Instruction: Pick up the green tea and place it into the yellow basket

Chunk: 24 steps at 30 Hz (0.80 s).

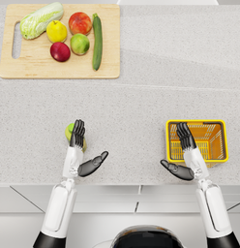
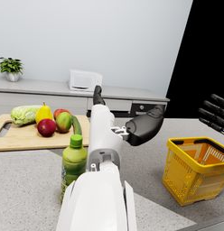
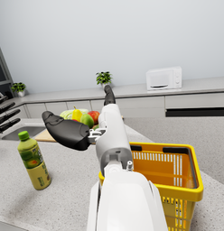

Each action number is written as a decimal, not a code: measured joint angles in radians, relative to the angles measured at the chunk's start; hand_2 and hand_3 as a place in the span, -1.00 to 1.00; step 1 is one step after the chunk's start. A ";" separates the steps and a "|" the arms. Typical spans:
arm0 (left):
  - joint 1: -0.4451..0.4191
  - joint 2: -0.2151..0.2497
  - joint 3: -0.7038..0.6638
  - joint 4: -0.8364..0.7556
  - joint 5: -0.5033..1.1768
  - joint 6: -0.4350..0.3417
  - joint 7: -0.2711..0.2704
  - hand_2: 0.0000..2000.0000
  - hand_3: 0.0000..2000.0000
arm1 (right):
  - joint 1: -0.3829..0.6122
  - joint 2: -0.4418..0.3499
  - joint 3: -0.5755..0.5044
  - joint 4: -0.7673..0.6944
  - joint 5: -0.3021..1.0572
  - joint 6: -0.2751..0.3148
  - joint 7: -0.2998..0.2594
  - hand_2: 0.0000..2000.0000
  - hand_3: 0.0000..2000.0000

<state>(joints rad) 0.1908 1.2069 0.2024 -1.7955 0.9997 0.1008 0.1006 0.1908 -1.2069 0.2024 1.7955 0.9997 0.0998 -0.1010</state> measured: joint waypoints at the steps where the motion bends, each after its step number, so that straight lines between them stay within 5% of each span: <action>1: 0.000 0.000 0.000 0.000 0.000 0.000 0.000 -1.00 -1.00 | 0.000 0.000 0.000 0.000 0.000 0.000 0.000 -1.00 -1.00; 15: 0.000 0.000 0.000 0.000 0.000 0.000 0.000 -1.00 -1.00 | 0.000 0.000 0.000 0.000 0.000 0.000 0.000 -1.00 -1.00; 18: 0.003 0.011 0.004 0.021 0.000 -0.064 -0.064 -1.00 -1.00 | -0.002 -0.005 0.010 -0.008 0.000 -0.048 0.049 -1.00 -1.00; 24: 0.046 0.043 -0.091 0.050 0.267 -0.096 -0.096 -1.00 -1.00 | 0.029 -0.033 -0.098 0.006 0.267 -0.093 0.094 -1.00 -1.00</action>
<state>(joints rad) 0.2366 1.2496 0.1113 -1.7453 1.2664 0.0050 0.0050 0.2198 -1.2396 0.1041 1.8012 1.2664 0.0070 -0.0071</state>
